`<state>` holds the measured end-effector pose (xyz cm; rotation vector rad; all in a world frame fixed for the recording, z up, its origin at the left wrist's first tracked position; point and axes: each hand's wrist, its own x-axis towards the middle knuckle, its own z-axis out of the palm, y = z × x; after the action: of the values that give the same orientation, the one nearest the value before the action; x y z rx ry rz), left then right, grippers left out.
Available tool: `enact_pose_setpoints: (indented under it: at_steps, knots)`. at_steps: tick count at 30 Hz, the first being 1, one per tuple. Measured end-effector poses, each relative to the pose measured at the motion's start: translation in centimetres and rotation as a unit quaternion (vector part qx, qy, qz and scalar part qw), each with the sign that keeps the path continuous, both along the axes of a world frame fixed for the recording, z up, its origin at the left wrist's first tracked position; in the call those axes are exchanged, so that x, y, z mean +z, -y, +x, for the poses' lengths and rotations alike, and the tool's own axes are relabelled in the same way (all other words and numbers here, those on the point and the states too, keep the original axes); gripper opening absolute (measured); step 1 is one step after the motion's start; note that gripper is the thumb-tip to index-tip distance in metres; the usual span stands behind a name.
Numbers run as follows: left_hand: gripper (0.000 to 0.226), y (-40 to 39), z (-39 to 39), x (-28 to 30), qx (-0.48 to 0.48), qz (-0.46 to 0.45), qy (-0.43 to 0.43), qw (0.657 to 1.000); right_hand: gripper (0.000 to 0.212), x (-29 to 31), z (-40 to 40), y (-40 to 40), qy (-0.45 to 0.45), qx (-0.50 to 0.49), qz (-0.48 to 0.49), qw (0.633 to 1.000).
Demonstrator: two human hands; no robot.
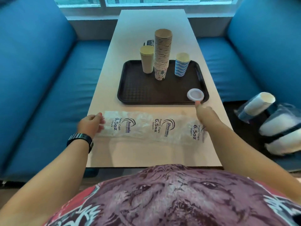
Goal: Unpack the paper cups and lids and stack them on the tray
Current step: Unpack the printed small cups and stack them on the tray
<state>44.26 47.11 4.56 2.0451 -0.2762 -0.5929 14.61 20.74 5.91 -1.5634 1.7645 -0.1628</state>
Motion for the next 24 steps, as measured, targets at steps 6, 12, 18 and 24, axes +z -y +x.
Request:
enact_pose_setpoints:
  at_steps: [6, 12, 18, 24]
  knots:
    - [0.030, 0.1, -1.2, -0.2, -0.026, -0.018, -0.024, 0.999, 0.066, -0.4, -2.2, -3.9, 0.091, -0.116, -0.067, 0.987]
    - [0.035, -0.1, -1.7, -0.9, 0.010, 0.015, 0.014, 1.000, 0.064, -1.4, -3.7, -5.7, 0.111, -0.121, -0.049, 0.985]
    - [0.036, 0.2, -3.0, -0.9, 0.034, 0.033, 0.039, 0.998, 0.052, -1.9, -4.4, -7.4, 0.121, -0.093, -0.141, 0.978]
    - [0.040, -0.7, -2.3, -0.7, -0.012, 0.095, 0.095, 0.991, 0.056, -1.0, -5.4, -3.8, 0.062, -0.066, -0.141, 0.986]
